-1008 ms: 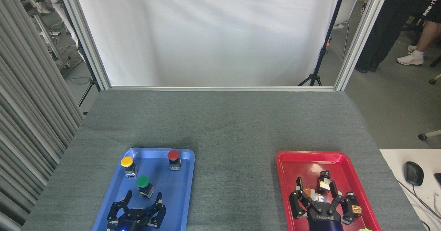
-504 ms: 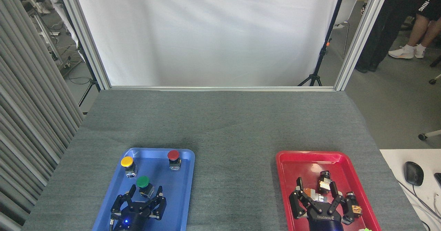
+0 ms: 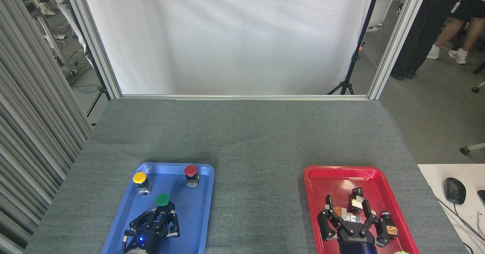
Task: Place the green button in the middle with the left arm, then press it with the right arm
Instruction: 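Lower the left gripper onto the green button and grasp it, then carry the green button with the left gripper toward the table middle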
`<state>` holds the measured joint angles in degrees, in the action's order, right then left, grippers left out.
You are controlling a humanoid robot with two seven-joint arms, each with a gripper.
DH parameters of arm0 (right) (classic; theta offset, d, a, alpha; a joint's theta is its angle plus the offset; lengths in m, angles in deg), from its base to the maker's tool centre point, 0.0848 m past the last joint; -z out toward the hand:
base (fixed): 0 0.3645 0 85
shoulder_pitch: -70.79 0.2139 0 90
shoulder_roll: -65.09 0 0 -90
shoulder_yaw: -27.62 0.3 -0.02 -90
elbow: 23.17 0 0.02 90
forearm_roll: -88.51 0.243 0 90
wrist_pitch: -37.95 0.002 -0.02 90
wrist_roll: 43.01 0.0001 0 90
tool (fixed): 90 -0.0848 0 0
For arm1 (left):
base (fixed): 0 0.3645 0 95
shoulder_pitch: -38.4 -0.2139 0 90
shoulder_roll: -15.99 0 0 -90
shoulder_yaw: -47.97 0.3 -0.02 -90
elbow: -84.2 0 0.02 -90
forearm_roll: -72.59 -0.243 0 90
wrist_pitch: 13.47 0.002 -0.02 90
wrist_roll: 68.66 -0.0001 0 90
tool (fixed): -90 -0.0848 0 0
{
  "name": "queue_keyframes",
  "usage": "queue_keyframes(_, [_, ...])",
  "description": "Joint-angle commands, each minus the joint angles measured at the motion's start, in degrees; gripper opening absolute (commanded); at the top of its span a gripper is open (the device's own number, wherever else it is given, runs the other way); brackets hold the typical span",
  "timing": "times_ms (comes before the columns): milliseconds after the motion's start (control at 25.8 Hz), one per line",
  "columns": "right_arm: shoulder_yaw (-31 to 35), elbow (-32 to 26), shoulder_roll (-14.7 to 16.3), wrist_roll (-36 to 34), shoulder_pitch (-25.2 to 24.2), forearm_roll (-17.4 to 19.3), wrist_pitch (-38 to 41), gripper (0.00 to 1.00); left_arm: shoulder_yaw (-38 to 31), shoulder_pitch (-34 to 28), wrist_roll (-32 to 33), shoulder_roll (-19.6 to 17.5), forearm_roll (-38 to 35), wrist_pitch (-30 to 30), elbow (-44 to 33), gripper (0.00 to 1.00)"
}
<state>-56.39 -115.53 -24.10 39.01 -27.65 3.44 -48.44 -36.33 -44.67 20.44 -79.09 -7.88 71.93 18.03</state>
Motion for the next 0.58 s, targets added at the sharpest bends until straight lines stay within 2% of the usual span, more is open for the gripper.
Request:
queue_keyframes(0, [0.0, 0.0, 0.0, 0.0, 0.0, 0.0, 0.0, 1.0, -0.2, -1.0, 1.2, 0.0, -0.1, -2.0, -1.9, 0.0])
queue_keyframes(155, [0.0, 0.0, 0.0, 0.0, 0.0, 0.0, 0.0, 1.0, 0.0, -2.7, 0.8, -0.5, -0.2, -6.2, -9.1, 0.0])
queue_keyframes(271, [0.0, 0.1, 0.0, 0.0, 0.0, 0.0, 0.0, 1.0, 0.1, -2.0, -2.5, -1.3, -0.1, -17.6, -15.0, 0.0])
queue_keyframes(388, [0.0, 0.1, 0.1, 0.0, 0.0, 0.0, 0.0, 1.0, 6.0, 5.5, -4.4, 1.9, -1.1, -22.9, -8.3, 0.0])
queue_keyframes(465, [0.0, 0.1, 0.0, 0.0, 0.0, 0.0, 0.0, 1.0, 11.7, 9.9, -4.5, 3.8, -1.7, -22.1, -0.6, 0.0])
queue_keyframes(543, [0.0, 0.1, 0.0, 0.0, 0.0, 0.0, 0.0, 1.0, 14.9, 12.7, -4.4, 6.2, -4.1, -18.9, 5.5, 0.0])
